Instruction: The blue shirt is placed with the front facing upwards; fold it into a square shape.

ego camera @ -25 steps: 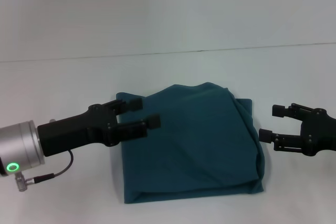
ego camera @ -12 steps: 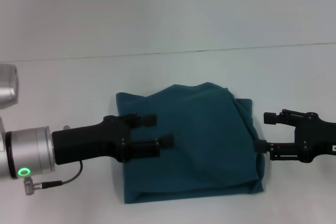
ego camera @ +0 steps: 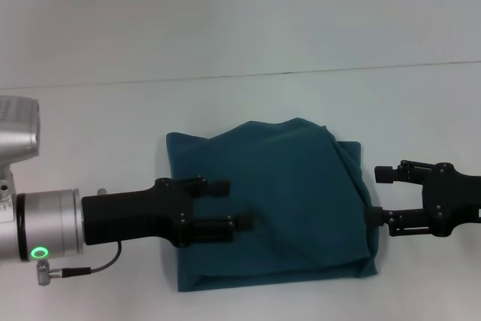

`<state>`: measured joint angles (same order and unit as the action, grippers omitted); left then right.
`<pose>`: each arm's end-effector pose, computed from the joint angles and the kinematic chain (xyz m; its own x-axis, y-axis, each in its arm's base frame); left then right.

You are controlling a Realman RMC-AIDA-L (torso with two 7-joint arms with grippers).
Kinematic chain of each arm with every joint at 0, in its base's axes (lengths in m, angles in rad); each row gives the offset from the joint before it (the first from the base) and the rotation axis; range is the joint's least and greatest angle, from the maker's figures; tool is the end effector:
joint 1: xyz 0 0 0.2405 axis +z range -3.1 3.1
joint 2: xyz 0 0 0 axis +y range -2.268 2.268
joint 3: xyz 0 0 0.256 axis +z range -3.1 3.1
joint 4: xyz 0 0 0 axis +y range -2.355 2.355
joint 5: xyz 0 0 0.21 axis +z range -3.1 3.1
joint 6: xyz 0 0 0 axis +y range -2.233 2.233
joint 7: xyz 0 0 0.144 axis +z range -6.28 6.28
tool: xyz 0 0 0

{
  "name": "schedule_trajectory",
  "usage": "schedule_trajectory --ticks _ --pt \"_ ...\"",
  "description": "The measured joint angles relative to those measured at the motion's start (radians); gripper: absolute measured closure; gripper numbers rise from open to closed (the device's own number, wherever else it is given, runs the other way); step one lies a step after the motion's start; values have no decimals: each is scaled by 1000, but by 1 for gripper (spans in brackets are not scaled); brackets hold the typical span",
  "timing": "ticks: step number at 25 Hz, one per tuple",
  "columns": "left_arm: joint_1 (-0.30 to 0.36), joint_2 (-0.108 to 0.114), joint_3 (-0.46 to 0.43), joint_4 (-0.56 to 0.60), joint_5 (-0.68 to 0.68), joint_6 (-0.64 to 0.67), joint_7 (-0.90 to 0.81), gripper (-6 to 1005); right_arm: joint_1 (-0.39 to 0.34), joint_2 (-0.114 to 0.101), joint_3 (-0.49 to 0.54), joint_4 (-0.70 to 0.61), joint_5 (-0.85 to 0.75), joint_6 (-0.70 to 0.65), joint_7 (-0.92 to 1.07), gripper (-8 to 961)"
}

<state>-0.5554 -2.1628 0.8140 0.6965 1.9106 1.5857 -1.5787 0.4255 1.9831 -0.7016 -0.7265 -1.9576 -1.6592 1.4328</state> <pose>-0.2131 0.3245 -0.0354 0.6999 0.4582 0.5479 0.5018 -0.8613 0.0793 0.2946 0.3091 0.0493 0.7887 -0.3703 -0.4907 -0.4989 -0.8519 -0.1590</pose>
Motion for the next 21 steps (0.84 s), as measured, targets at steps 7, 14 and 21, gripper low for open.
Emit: schedule_trajectory --ticks 7,14,21 --pt "-3 1 1 5 5 8 -12 127 5 0 -2 -1 -3 -1 4 13" --pt "-9 3 1 6 5 14 -22 126 7 5 -4 -1 -15 -3 7 13" --pt "-9 3 1 6 5 17 -26 127 9 5 -4 -1 -17 -4 12 13"
